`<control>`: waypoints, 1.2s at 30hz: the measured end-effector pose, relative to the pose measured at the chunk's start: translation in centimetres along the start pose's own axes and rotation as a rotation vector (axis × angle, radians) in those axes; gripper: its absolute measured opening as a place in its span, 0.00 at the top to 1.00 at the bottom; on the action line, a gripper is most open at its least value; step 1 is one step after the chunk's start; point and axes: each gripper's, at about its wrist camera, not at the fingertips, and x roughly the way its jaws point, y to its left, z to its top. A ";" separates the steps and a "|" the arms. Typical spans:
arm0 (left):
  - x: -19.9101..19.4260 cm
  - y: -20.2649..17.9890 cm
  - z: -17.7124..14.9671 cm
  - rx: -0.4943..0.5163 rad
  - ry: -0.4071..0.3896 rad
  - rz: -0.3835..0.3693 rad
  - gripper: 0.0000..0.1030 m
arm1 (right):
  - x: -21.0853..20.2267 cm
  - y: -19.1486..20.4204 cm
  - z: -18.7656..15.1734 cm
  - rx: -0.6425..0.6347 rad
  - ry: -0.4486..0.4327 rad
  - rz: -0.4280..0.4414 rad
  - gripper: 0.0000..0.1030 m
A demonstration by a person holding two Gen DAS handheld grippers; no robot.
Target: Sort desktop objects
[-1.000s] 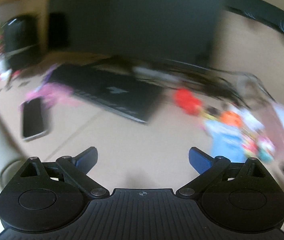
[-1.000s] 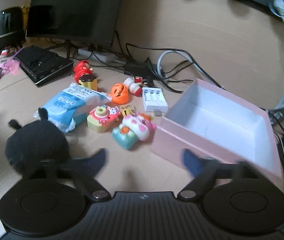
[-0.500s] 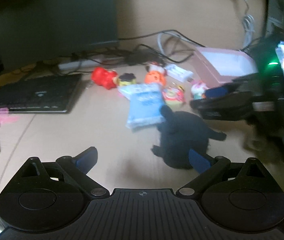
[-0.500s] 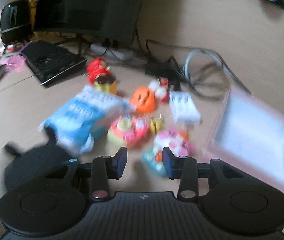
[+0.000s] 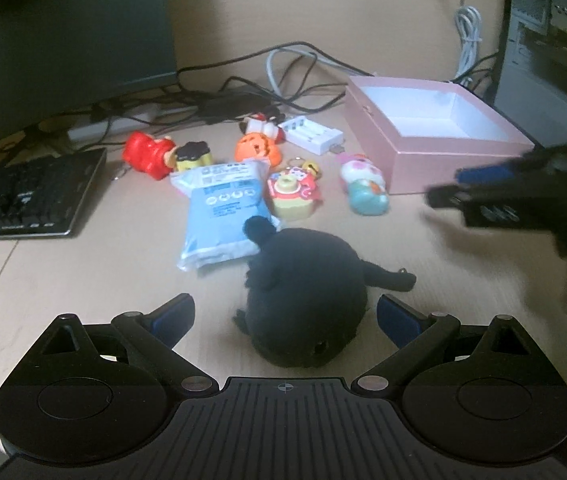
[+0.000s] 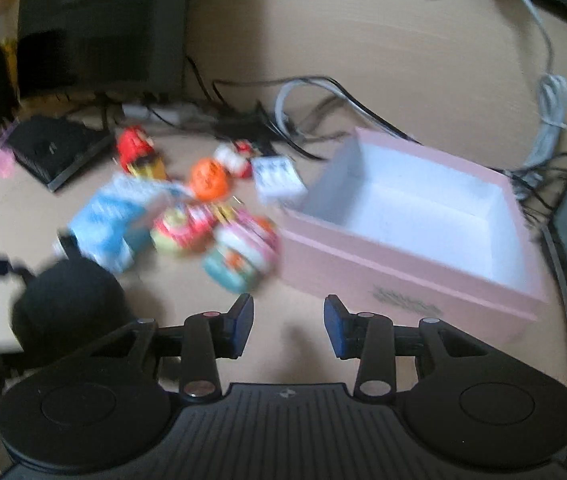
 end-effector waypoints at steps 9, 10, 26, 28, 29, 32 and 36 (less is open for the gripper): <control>-2.3 2.1 -1.5 -0.056 0.023 0.093 0.03 | 6.8 4.2 2.0 0.000 0.031 0.008 0.57; -2.5 2.3 -1.6 -0.060 0.023 0.096 0.03 | 7.1 4.5 2.0 -0.006 0.038 0.006 0.64; 2.5 -2.0 0.3 0.080 0.024 0.028 0.02 | -0.6 -1.1 -2.3 0.014 0.068 -0.067 0.65; 2.9 -1.4 0.3 0.087 0.027 0.080 0.01 | -1.0 -1.4 -2.2 0.013 0.048 -0.086 0.49; 2.9 -0.8 0.4 0.076 0.027 0.104 0.01 | -1.0 -1.4 -2.1 0.008 0.038 -0.090 0.46; 2.5 1.4 0.5 0.030 0.018 0.225 0.01 | -0.8 -0.3 -1.0 -0.033 -0.005 -0.086 0.43; 1.4 4.4 0.6 -0.076 0.020 0.313 0.02 | 0.6 2.9 0.9 -0.169 -0.085 -0.103 0.46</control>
